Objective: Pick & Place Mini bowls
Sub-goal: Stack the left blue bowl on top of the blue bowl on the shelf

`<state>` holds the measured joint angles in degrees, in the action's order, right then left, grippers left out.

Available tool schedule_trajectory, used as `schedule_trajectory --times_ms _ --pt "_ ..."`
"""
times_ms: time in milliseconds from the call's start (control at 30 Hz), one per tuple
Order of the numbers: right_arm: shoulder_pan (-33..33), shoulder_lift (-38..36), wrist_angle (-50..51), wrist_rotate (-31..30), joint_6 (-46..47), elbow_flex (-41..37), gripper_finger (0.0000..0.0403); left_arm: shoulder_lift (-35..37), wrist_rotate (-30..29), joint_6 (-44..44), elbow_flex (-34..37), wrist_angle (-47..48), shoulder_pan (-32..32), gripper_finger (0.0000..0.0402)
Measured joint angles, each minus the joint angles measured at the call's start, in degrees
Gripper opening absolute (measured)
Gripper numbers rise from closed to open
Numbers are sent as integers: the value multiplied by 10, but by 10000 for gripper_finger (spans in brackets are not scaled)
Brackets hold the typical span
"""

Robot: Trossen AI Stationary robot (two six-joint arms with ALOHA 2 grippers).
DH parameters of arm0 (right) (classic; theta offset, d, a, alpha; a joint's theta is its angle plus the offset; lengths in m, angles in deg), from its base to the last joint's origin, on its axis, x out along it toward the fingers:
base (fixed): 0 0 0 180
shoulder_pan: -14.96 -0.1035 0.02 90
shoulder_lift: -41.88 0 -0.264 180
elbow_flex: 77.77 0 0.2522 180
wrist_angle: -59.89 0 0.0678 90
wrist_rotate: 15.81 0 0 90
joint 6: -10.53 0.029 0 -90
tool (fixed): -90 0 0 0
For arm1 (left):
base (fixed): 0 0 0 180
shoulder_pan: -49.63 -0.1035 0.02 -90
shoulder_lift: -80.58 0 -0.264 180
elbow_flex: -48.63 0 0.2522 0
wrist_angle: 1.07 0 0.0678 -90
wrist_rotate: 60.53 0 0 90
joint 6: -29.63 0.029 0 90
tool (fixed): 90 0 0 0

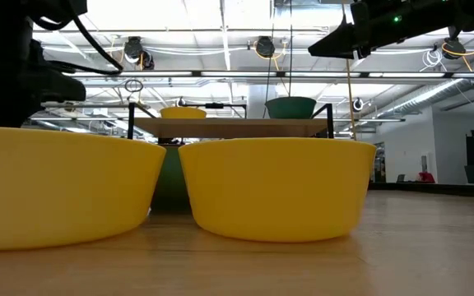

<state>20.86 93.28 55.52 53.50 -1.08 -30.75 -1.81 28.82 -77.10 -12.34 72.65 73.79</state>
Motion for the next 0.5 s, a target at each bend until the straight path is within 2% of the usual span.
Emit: schedule_trajectory --times_ms 300,500 --pt "0 0 0 0 0 0 116 -2 0 0 1 0 0 52" --pt "0 0 0 0 0 0 116 0 -6 1 0 0 0 35"
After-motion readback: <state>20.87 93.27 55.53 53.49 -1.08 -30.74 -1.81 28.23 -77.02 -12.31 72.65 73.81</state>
